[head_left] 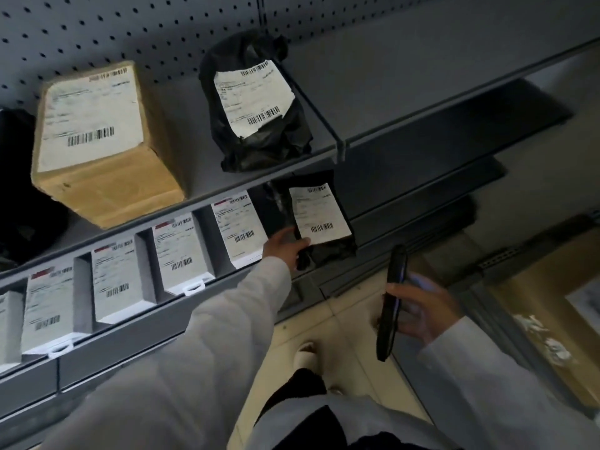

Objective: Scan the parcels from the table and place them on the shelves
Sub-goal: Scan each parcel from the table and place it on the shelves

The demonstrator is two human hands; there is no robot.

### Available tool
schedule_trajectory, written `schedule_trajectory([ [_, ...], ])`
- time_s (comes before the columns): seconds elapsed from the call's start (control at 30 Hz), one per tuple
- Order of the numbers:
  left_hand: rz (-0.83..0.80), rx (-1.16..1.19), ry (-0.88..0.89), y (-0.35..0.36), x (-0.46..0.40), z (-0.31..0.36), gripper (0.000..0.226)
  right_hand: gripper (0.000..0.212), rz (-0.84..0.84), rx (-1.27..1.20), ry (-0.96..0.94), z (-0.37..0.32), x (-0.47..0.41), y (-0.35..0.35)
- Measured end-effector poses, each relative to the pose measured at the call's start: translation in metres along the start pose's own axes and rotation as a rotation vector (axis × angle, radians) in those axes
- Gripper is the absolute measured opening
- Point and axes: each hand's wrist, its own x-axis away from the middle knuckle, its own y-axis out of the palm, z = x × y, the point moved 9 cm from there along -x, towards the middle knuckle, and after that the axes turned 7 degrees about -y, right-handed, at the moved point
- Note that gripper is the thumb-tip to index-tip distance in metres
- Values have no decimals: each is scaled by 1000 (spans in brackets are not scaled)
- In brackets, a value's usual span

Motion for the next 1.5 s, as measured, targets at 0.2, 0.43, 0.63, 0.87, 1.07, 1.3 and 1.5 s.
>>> schedule_trajectory([
  [0.2,83,-548,105,24,-74,37,45,26,58,-23,24,-11,-1,-5],
  [0.43,139,-572,90,21,-93,42,47,15,129,-33,106,0,0,-18],
  [0.63,161,-506,54,18,-88,35,45,14,141,-23,91,-2,4,-18],
  [0.87,150,-379,96,5,-36,40,41,24,98,6,27,-8,16,-12],
  [1.07,23,75,56,-2,43,3,26,24,28,-16,18,-7,28,-2],
  [1.3,-256,139,-12,19,152,-50,14,33,-107,81,25,14,38,16],
  [1.5,-209,21,39,1,210,-99,27,36,-261,123,54,60,54,33],
])
